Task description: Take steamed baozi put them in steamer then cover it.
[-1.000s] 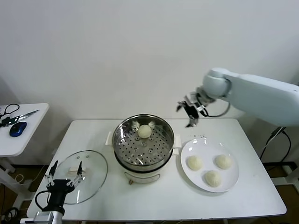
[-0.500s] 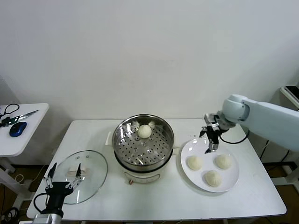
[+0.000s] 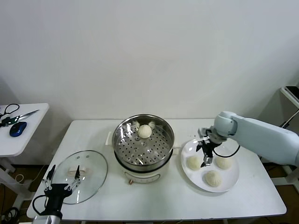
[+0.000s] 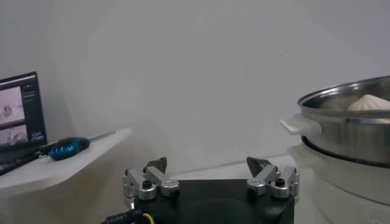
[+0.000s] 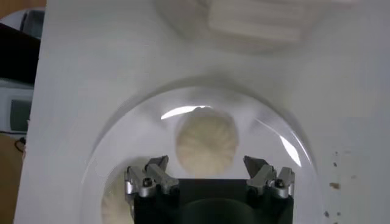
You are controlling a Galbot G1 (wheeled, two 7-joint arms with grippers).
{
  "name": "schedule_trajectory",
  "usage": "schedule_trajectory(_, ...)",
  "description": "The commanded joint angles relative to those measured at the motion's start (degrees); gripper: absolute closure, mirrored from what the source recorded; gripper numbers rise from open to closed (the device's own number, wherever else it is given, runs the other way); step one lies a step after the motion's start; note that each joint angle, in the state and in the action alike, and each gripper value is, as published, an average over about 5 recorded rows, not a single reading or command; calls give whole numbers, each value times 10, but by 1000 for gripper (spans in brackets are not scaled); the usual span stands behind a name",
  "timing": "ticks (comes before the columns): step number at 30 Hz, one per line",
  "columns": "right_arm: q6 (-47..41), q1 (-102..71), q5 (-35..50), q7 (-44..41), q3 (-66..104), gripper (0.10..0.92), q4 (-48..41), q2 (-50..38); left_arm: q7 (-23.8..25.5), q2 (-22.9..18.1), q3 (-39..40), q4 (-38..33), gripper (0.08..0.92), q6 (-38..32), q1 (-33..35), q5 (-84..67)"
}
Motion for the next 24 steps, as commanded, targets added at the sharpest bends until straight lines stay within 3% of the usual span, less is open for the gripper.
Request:
schedule_trajectory(1,3,-35,-23,-2,18,203,-33,27,0,0,-1,1,177,-1,2,0)
schedule_trajectory(15,10,-43,-34,-2,23,208,-50,38,0,-1,-1,5,177,-4,3,0)
schedule_trajectory(24,18,-38,-32,-2,23,290,-55,36,-1,-1,-2,4,177,-5,10,-1)
